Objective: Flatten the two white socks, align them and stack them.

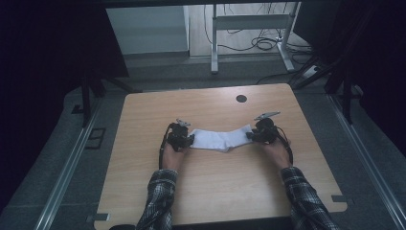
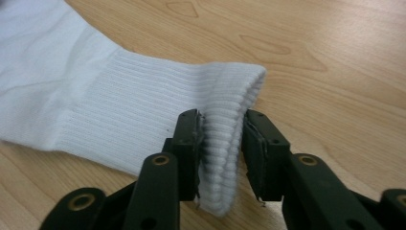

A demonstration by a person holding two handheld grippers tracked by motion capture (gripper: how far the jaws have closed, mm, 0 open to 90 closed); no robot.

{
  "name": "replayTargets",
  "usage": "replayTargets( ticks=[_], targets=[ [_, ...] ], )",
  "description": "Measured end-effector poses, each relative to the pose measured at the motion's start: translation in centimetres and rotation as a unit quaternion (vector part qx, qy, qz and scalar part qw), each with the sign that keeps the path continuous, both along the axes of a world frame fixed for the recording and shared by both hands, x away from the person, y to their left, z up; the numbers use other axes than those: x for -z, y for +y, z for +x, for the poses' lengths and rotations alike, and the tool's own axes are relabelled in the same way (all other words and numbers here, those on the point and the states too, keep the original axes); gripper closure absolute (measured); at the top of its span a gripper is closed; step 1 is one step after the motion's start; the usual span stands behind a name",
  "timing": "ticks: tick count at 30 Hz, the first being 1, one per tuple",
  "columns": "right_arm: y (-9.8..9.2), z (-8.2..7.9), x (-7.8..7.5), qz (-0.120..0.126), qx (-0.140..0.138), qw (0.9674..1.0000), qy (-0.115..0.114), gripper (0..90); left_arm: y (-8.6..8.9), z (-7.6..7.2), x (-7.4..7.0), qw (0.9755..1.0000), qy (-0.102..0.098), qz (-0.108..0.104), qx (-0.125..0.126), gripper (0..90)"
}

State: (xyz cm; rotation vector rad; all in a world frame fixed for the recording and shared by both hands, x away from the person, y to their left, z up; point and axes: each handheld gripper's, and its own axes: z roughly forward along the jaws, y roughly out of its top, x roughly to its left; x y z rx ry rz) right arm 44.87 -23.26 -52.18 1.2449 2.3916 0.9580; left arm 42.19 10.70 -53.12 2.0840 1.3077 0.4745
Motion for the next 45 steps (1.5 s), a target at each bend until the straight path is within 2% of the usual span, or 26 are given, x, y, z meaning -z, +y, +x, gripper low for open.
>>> replayTargets(
  ticks=[1,3,6,7,9,14,19,22,29,32,39,45],
  targets=[
    [0.0,0.0,0.0,0.000,0.000,1.0000,0.000,61.3,0.1,0.0,-0.1,1.0000,-0.002,-0.003,-0.001,60.0],
    [0.0,-0.1,-0.3,-0.001,0.000,1.0000,-0.005,56.5,0.2,-0.1,-0.4,0.9999,-0.008,-0.012,-0.005,54.3],
    [-0.1,-0.2,-0.8,0.011,0.000,0.9999,-0.007,48.9,0.4,-0.2,-0.9,0.9995,-0.014,-0.027,-0.001,47.6],
    [-0.1,-0.3,-1.2,0.013,-0.004,0.9999,-0.010,45.2,0.4,-0.2,-1.2,0.9996,-0.015,-0.025,0.000,44.2],
    [0.0,-0.3,-1.2,0.015,-0.005,0.9998,-0.010,43.9,0.3,-0.4,-1.4,0.9995,-0.019,-0.025,0.004,42.1],
    [0.4,-0.8,-1.7,0.016,-0.017,0.9997,-0.009,37.4,0.3,-0.6,-1.9,0.9985,-0.013,-0.050,0.019,35.0],
    [0.5,-1.4,-1.9,0.014,-0.024,0.9995,-0.015,30.5,0.4,-0.9,-2.2,0.9978,-0.007,-0.056,0.033,26.1],
    [0.5,-1.6,-2.1,0.011,-0.027,0.9994,-0.016,29.5,0.5,-1.3,-2.4,0.9970,0.001,-0.066,0.039,23.4],
    [0.2,-2.3,-2.7,0.016,-0.036,0.9990,-0.022,22.8,0.5,-2.1,-3.1,0.9963,0.003,-0.068,0.053,16.2],
    [0.1,-2.8,-3.0,0.013,-0.042,0.9987,-0.027,19.7,0.7,-2.4,-3.1,0.9954,0.011,-0.074,0.059,16.5],
    [-0.1,-3.6,-3.2,0.006,-0.047,0.9983,-0.035,15.4,1.0,-3.5,-3.2,0.9949,0.013,-0.074,0.068,14.1],
    [-0.7,-4.6,-3.4,0.005,-0.050,0.9981,-0.035,13.1,1.5,-4.5,-3.3,0.9956,0.010,-0.061,0.071,13.6]
  ],
)
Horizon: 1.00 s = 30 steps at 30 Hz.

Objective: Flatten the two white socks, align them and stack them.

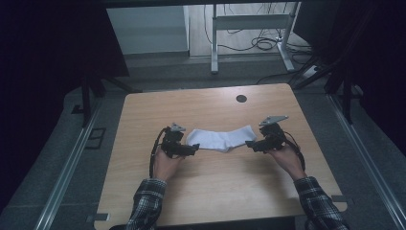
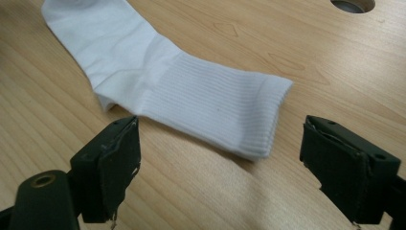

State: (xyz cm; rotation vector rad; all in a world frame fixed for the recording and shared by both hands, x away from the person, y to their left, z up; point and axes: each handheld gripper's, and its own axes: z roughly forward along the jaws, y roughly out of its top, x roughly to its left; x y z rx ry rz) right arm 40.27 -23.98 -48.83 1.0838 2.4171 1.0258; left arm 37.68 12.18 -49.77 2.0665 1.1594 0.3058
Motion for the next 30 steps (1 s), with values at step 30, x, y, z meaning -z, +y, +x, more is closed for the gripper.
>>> replayTargets(
  ticks=[30],
  targets=[
    [-3.9,-5.4,-0.5,-0.005,-0.012,0.9997,-0.022,10.3,3.6,-7.1,0.1,0.9992,-0.027,0.030,0.005,10.3]
  ],
)
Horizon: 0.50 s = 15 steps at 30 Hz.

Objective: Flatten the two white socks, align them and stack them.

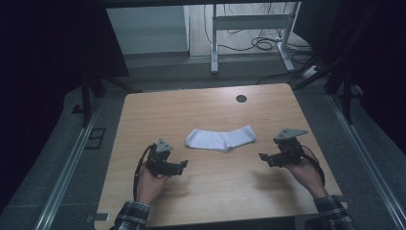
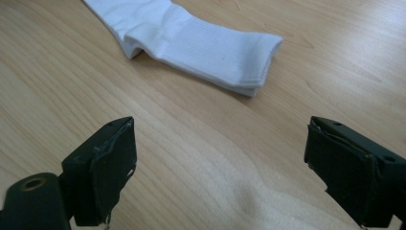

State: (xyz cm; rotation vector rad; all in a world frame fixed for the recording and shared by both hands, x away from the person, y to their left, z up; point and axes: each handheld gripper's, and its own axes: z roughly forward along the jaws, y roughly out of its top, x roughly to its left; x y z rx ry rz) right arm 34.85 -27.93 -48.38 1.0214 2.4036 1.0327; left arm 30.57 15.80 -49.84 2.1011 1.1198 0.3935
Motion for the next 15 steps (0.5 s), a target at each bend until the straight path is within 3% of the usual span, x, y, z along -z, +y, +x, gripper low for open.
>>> replayTargets(
  ticks=[15],
  targets=[
    [-0.8,-1.9,2.5,-0.004,-0.004,0.9998,0.017,9.5,1.8,-2.8,2.4,0.9999,0.005,-0.004,-0.009,10.1]
  ],
)
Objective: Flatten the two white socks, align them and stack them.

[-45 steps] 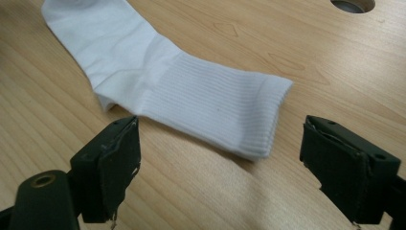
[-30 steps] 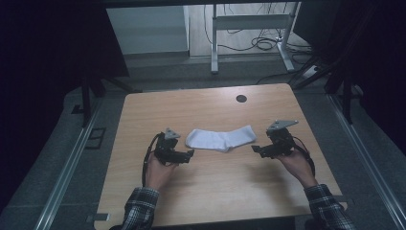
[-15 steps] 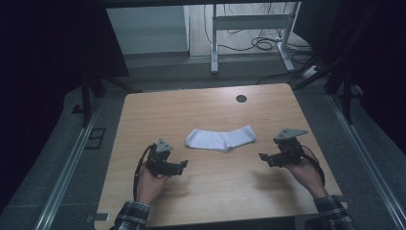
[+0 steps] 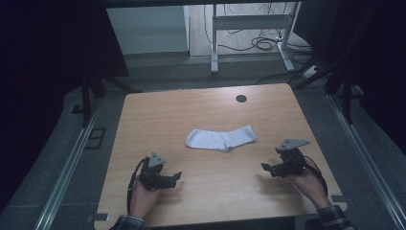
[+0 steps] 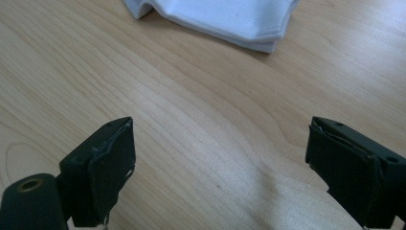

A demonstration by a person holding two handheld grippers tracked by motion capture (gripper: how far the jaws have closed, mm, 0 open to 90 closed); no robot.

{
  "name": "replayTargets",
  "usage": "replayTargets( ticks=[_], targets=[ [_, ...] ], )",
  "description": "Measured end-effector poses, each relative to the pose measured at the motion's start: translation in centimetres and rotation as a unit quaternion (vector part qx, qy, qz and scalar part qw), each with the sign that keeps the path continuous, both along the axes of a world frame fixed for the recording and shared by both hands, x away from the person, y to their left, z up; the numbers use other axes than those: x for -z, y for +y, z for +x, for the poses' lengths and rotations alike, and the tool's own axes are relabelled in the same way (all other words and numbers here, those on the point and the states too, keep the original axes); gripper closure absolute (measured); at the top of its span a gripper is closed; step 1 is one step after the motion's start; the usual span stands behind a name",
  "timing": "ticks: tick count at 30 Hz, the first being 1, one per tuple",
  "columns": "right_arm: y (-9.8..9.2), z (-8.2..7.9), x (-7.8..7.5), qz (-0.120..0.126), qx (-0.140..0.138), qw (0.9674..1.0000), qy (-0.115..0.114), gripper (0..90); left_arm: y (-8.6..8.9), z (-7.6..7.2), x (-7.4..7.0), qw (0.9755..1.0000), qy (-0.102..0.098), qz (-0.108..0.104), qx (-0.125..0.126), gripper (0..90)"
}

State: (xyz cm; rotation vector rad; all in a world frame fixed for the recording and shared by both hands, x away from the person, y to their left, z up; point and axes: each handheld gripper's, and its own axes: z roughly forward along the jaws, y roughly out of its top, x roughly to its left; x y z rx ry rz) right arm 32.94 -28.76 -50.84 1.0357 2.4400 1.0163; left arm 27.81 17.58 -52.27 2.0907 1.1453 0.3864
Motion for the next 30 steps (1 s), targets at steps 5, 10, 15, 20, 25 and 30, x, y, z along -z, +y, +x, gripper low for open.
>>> replayTargets(
  ticks=[5,10,15,20,25,30],
  targets=[
    [0.1,-0.4,0.7,-0.007,-0.007,0.9999,0.008,8.9,0.1,-0.7,0.5,1.0000,0.004,0.001,0.004,10.1],
    [0.3,-0.8,1.5,-0.013,-0.010,0.9997,0.016,8.7,0.0,-1.2,1.0,0.9999,0.010,0.003,0.007,10.0],
    [0.5,-0.9,2.1,-0.026,-0.017,0.9993,0.019,8.0,-0.4,-1.3,1.4,0.9996,0.016,0.018,0.015,10.0],
    [0.7,-1.1,2.9,-0.023,-0.025,0.9991,0.024,5.6,-0.8,-1.4,1.9,0.9989,0.019,0.036,0.022,9.5],
    [0.6,-1.2,3.2,-0.011,-0.021,0.9996,0.013,3.9,-0.7,-1.4,2.1,0.9990,0.011,0.032,0.029,9.4],
    [0.6,-1.4,3.3,-0.005,-0.017,0.9998,0.009,3.3,-0.6,-1.5,2.2,0.9990,0.007,0.030,0.032,9.3]
  ],
)
